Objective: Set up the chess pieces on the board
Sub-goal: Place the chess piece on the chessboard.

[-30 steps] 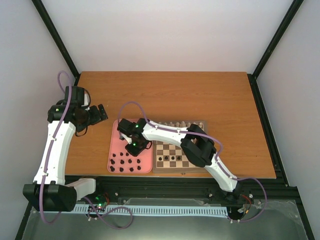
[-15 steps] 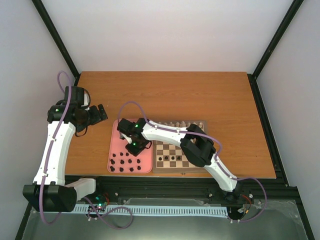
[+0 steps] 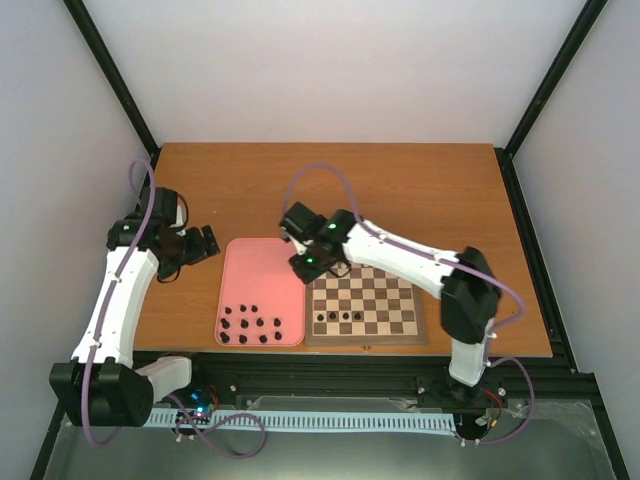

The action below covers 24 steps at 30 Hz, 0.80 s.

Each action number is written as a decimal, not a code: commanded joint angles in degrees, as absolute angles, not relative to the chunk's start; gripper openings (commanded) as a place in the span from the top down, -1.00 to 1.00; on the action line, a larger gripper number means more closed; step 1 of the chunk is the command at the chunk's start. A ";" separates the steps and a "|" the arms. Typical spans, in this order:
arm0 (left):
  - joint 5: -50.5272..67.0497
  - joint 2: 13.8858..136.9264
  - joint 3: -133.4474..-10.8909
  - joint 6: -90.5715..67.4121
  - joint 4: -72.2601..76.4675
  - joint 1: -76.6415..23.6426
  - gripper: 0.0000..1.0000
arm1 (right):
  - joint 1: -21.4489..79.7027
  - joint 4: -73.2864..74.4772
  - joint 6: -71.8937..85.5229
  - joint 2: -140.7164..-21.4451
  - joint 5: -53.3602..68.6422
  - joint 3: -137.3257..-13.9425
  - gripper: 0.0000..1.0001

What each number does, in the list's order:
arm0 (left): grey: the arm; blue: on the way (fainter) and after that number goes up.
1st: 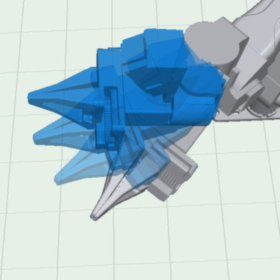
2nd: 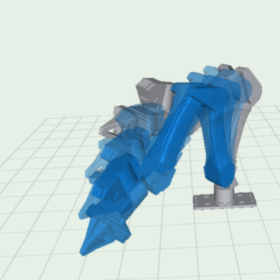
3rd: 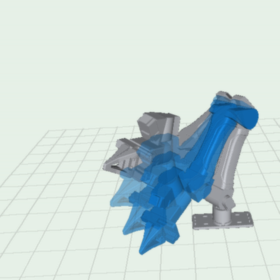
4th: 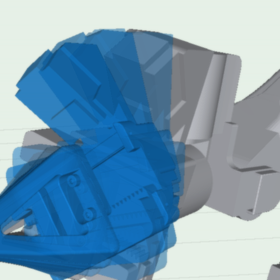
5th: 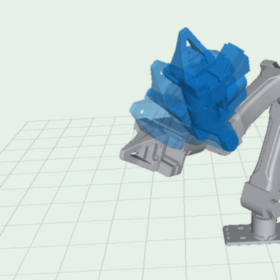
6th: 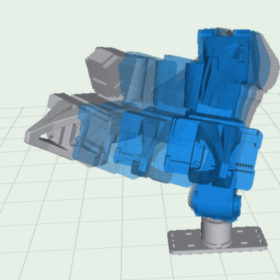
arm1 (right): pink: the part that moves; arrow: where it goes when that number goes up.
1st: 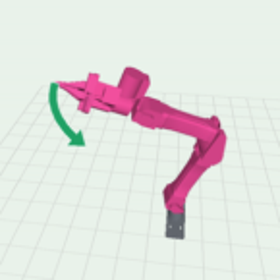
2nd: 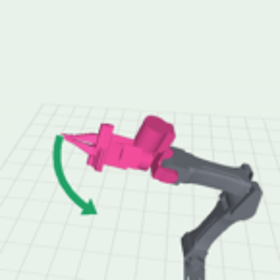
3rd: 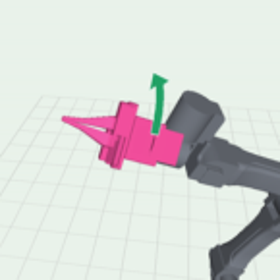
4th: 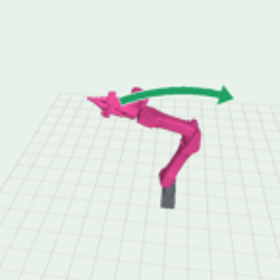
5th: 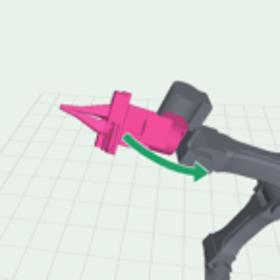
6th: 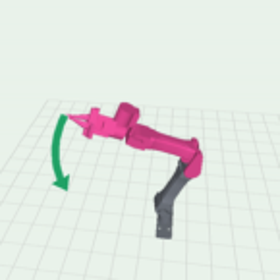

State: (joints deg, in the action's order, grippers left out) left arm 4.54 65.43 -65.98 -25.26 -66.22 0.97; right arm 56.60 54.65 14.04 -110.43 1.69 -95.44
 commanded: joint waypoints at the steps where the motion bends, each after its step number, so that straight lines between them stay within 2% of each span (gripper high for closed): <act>1: 5.01 63.73 -63.79 -24.46 -63.85 1.41 -0.99 | 54.11 55.72 16.29 -102.01 -0.89 -83.89 0.94; 5: 4.94 64.18 -62.58 -24.22 -63.59 1.41 -1.00 | 52.99 55.41 18.30 -95.09 -2.44 -72.52 0.94; 10: 5.55 64.63 -61.48 -24.13 -62.63 1.42 -1.00 | 50.30 54.99 20.56 -88.61 -3.53 -64.73 0.94; 24: 5.54 65.30 -60.07 -24.36 -61.35 1.42 -0.99 | 47.28 52.43 21.25 -85.16 -1.37 -57.53 0.95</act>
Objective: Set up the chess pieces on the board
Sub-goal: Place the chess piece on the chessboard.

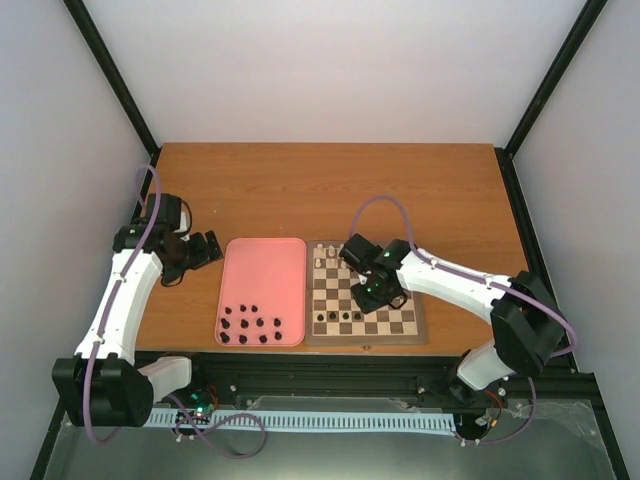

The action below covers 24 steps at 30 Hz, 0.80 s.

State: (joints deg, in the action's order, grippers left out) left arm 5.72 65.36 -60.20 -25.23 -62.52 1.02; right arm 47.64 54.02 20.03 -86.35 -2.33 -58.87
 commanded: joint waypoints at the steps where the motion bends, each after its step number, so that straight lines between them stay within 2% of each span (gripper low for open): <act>1: 5.58 65.30 -60.08 -24.36 -61.35 1.42 -0.99 | 47.29 52.21 21.27 -85.17 -1.02 -57.20 0.94; 24: 5.32 64.73 -59.37 -24.09 -61.62 1.41 -0.99 | 47.42 50.11 22.82 -83.62 3.92 -52.00 0.94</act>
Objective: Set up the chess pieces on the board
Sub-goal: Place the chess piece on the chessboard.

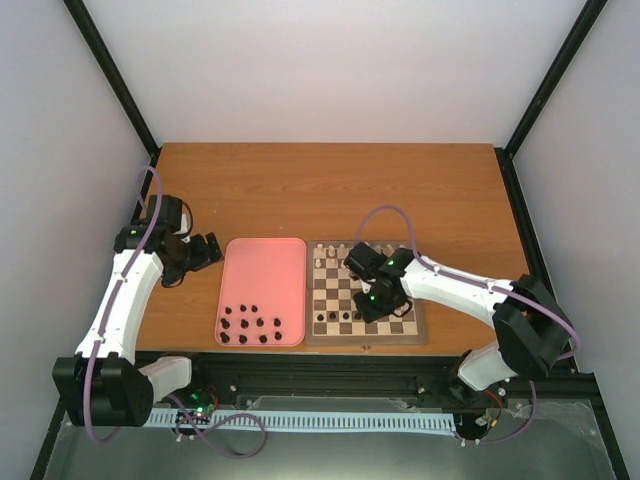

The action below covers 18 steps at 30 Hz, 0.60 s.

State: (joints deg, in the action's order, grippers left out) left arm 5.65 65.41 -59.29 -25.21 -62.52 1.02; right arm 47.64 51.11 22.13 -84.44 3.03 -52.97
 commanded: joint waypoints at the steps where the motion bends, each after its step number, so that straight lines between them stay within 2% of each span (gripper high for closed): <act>1: 5.28 64.69 -59.40 -24.13 -61.62 1.41 -0.99 | 47.38 50.03 22.67 -83.71 3.82 -51.84 0.94; 18: 5.39 65.48 -59.79 -23.94 -61.44 1.42 -0.99 | 47.37 48.61 22.54 -85.99 3.18 -51.17 0.87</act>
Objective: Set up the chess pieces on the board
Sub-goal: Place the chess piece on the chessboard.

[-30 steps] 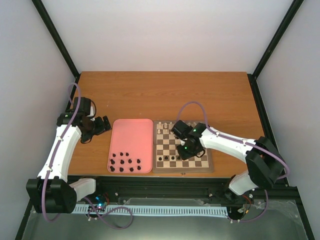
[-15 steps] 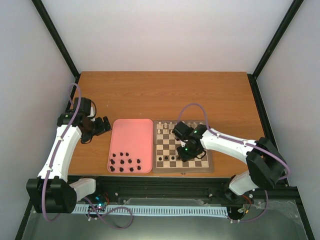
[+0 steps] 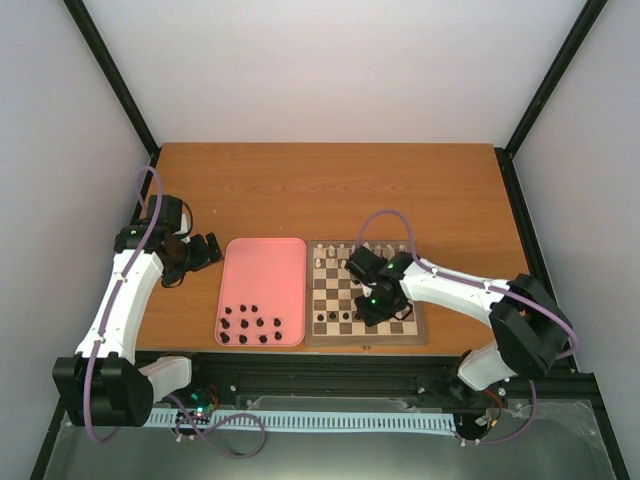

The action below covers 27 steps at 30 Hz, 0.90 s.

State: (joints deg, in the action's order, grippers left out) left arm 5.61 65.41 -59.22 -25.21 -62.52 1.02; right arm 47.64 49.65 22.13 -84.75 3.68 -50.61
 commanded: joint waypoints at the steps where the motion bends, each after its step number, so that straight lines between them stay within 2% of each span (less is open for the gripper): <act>1: 5.29 65.56 -59.83 -23.91 -61.44 1.43 -0.99 | 47.42 48.60 22.43 -86.16 3.17 -51.32 0.87; 14: 4.87 65.65 -59.62 -23.87 -61.52 1.41 -0.99 | 47.37 48.99 21.39 -87.83 2.02 -52.39 0.87; 27: 5.13 66.36 -59.51 -24.08 -61.07 1.45 -0.99 | 47.37 49.82 21.27 -86.32 2.18 -51.50 0.78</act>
State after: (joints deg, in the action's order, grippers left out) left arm 5.43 66.15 -59.22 -25.15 -62.46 1.02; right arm 47.64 49.30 21.63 -86.56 3.07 -52.23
